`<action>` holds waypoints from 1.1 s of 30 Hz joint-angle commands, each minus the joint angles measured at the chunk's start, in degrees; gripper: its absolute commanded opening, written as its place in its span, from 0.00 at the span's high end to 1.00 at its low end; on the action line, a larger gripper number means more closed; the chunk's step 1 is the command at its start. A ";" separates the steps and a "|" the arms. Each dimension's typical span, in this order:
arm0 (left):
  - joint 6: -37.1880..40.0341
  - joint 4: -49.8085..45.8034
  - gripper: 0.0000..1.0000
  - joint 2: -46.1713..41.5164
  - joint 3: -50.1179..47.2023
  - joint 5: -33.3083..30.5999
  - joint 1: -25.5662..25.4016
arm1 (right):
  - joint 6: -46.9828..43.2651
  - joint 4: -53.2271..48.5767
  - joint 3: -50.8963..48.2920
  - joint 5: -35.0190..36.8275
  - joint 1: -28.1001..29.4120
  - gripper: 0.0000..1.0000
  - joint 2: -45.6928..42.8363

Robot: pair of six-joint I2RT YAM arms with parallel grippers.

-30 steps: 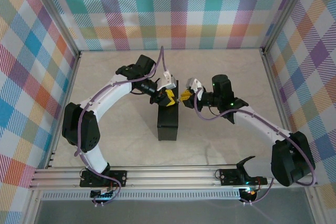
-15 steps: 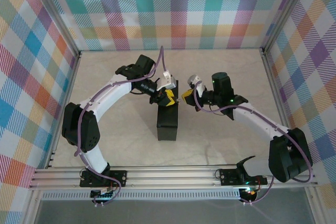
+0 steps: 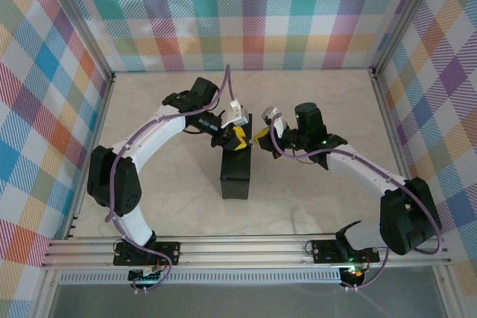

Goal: Unlock the padlock with the key

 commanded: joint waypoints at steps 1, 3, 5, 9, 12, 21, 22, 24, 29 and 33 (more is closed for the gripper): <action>-3.08 4.40 0.88 -1.98 0.33 3.23 -0.66 | 1.81 2.10 2.32 -4.88 3.26 1.00 0.36; -2.93 4.36 0.89 -2.12 0.29 3.40 -0.66 | 1.34 0.99 1.88 -4.13 3.46 1.00 -0.70; -1.71 2.61 0.89 -2.02 0.48 3.29 -0.41 | -1.64 -0.40 0.13 0.08 2.93 0.94 -2.99; 1.49 -3.62 0.89 -1.26 2.18 3.93 0.28 | -8.18 -0.03 -4.81 6.33 -1.33 0.74 -6.46; 3.81 -8.52 0.89 0.21 4.49 5.51 0.63 | -15.21 3.43 -7.47 9.46 -1.78 0.71 -8.00; 7.50 -15.23 0.88 3.00 8.31 7.49 0.86 | -22.80 13.74 -10.08 9.99 1.16 0.73 -10.09; 7.50 -14.96 0.88 2.96 8.16 7.48 0.83 | -22.92 13.58 -10.04 9.53 1.41 0.72 -10.43; 7.45 -14.58 0.88 2.79 8.04 7.56 0.95 | -23.37 12.20 -9.29 8.81 2.15 0.71 -10.82; 7.12 -14.14 0.88 2.97 8.46 7.44 0.94 | -25.43 7.82 -7.81 6.94 3.49 0.71 -10.83; 6.85 -13.79 0.89 2.89 8.55 7.56 0.92 | -25.70 6.15 -7.86 5.52 3.63 0.71 -11.18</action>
